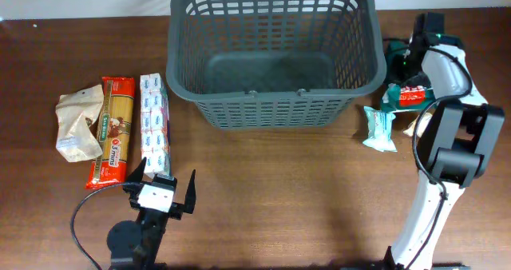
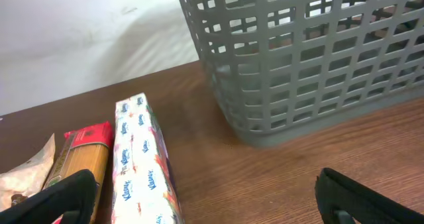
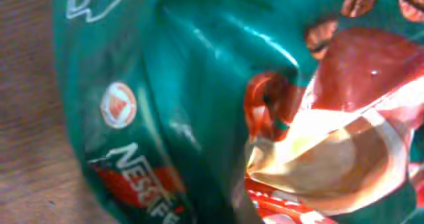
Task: Pack container
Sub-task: 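Reach right gripper to the green Nescafe pack and grasp it, then lift the Nescafe pack and drop it into the grey basket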
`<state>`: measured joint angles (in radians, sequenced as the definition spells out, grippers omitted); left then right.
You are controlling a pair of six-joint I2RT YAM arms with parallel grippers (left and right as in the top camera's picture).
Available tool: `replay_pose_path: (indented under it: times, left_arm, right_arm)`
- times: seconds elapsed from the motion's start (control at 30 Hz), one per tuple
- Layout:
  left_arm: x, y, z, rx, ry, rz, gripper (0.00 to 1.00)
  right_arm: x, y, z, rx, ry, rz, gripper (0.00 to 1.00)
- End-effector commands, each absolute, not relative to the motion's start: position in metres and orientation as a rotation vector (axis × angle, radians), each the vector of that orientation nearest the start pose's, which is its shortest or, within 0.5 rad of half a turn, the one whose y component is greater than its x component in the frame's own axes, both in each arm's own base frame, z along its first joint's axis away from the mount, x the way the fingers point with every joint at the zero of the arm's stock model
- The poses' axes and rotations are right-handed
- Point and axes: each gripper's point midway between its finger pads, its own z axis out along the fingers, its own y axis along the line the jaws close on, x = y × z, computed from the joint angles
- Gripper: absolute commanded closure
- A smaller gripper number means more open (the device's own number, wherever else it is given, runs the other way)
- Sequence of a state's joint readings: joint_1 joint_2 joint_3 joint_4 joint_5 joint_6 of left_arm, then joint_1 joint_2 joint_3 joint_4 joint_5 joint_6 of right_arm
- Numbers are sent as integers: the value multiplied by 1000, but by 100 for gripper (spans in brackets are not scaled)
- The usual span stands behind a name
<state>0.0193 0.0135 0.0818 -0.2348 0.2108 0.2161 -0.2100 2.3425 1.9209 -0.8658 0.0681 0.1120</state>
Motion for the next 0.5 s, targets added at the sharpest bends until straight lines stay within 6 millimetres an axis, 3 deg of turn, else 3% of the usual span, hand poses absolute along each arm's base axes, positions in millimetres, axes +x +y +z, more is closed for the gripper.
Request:
replay_pose_path:
  times: [0.0, 0.13, 0.3, 0.43, 0.47]
  left_arm:
    - [235, -32, 153, 323, 1698, -20, 1]
    - [235, -32, 153, 323, 1698, -20, 1]
    - [235, -32, 153, 323, 1698, -20, 1]
    - [235, -32, 153, 323, 1698, -20, 1]
    - [235, -32, 153, 323, 1698, -20, 1]
  right_arm:
    - [469, -106, -55, 588, 3009, -22, 96]
    - [488, -124, 5, 609, 2919, -28, 96]
    - [515, -156, 132, 625, 2687, -50, 96]
    - [518, -164, 234, 560, 2507, -81, 97]
    - [518, -164, 250, 545, 2477, -87, 96]
